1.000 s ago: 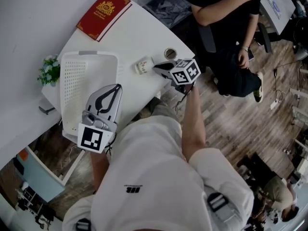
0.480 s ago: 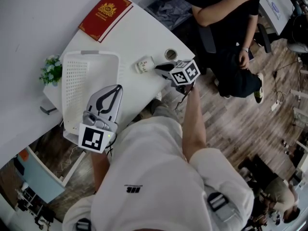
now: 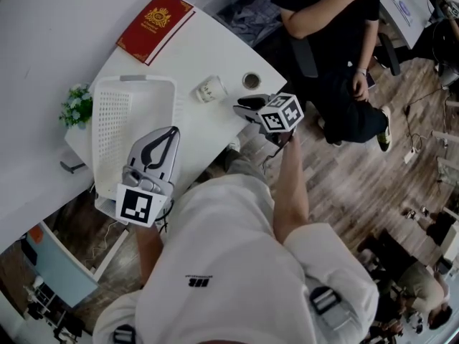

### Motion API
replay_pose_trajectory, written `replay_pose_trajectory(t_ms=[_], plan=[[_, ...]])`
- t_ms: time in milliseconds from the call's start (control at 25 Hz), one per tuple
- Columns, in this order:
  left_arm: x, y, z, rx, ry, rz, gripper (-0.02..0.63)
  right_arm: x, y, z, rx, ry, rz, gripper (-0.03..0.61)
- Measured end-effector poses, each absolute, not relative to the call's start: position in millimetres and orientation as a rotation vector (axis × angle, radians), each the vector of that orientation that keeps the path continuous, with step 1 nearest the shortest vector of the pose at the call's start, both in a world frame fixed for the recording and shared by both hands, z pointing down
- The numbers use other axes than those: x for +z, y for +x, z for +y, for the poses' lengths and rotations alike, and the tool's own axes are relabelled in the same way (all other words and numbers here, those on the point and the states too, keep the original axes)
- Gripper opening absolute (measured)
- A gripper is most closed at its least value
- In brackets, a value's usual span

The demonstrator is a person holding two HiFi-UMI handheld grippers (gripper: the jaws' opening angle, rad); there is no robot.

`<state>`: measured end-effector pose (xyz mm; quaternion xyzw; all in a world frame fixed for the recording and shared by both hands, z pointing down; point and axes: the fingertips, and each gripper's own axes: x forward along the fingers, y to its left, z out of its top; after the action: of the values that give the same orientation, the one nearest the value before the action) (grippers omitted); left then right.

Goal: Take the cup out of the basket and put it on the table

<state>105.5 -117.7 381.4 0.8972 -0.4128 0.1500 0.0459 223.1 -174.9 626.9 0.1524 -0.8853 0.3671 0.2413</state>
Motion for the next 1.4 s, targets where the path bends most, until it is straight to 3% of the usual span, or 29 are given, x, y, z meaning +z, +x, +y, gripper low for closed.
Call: replay_pose_trajectory(t_ms=[320, 520, 920, 1400], plan=[[369.1, 103.3, -108.7, 0.374, 2.744, -1.285, 0.009, 531.2, 221.9, -163.4, 0.64, 0.61, -2.652, 0.09], [354.1, 103.5, -99.8, 0.299, 2.755, -1.308, 0.009, 446.1, 200.1, -142.3, 0.388, 0.659, -2.811, 0.036], [328.0, 94.9, -80.6, 0.13, 2.824, -1.242, 0.009, 309.4, 175.3, -105.9, 0.038, 0.792, -3.063, 0.014], [321.9, 94.7, -66.1, 0.063, 2.909, -1.08, 0.009, 314.6, 156.6, -70.1, 0.01, 0.855, -2.995, 0.012]])
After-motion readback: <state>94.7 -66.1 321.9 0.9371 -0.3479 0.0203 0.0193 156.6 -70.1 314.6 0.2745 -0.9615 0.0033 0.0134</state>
